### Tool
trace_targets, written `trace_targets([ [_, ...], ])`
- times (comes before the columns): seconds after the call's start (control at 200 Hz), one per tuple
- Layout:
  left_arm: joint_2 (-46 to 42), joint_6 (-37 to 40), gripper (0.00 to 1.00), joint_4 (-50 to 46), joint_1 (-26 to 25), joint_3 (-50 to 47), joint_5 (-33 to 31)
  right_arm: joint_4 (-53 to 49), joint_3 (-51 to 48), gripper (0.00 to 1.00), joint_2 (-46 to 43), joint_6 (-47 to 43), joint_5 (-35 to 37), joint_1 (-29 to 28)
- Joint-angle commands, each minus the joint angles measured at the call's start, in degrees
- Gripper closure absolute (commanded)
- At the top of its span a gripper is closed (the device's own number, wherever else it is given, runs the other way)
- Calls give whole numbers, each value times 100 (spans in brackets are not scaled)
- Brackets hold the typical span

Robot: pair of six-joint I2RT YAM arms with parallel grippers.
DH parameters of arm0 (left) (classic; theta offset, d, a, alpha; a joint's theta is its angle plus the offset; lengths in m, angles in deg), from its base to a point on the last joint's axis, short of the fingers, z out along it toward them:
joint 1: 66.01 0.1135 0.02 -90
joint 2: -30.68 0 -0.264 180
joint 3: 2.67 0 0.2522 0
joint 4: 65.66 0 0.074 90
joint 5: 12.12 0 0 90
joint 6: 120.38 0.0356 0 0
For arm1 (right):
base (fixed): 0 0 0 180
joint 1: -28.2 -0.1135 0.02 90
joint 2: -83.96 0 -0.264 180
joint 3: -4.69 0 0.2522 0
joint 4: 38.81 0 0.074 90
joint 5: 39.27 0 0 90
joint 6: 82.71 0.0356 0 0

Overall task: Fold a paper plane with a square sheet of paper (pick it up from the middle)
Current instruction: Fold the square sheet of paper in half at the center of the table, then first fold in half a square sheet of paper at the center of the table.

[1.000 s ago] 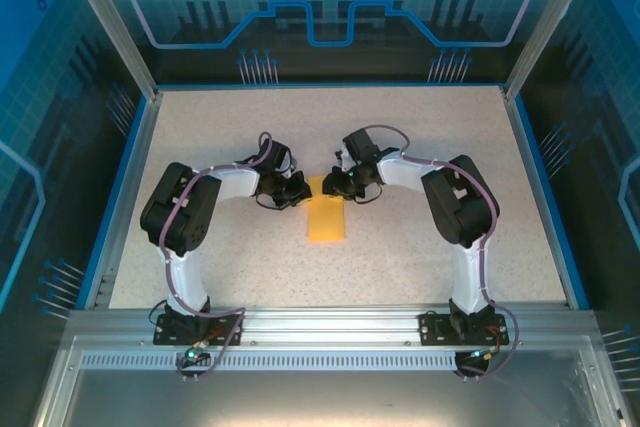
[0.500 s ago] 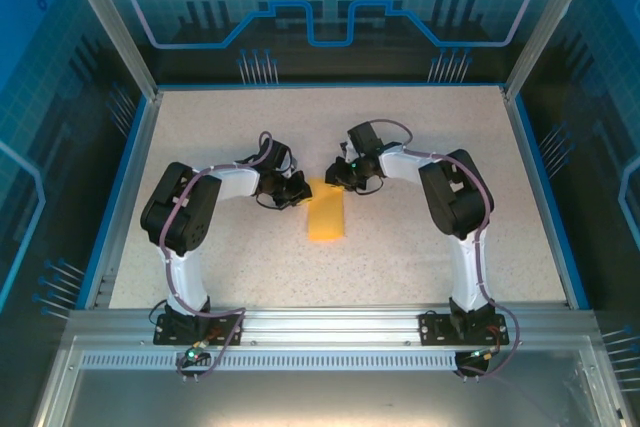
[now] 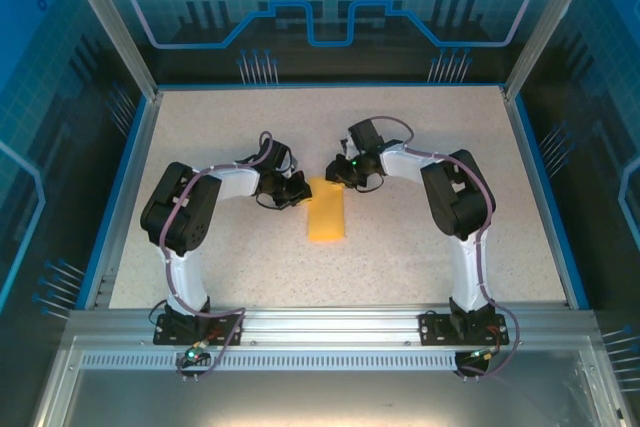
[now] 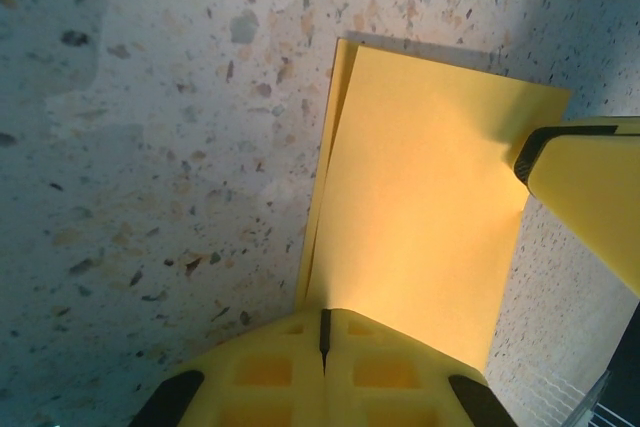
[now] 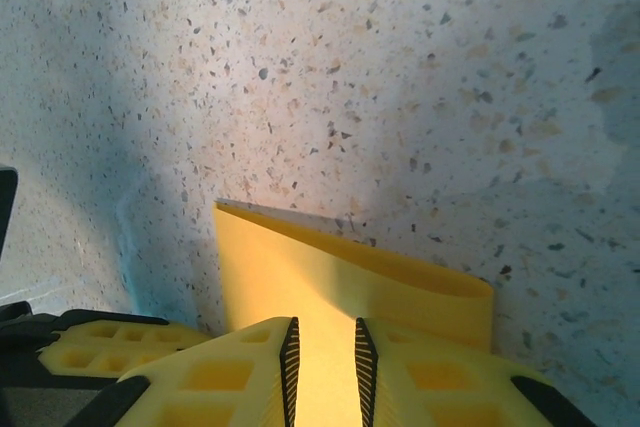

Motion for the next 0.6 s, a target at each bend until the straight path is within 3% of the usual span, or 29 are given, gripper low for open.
trace_targets([
  [0.0, 376, 81, 100, -648, -22, -130, -674, -121, 156, 75, 230, -9, 203, 140],
  [0.325, 350, 76, 100, -646, -24, -134, -680, -202, 303, 75, -82, -6, 66, 189],
  [0.595, 263, 45, 100, -637, -35, -151, -680, -135, -821, 79, -1000, 15, -178, -156],
])
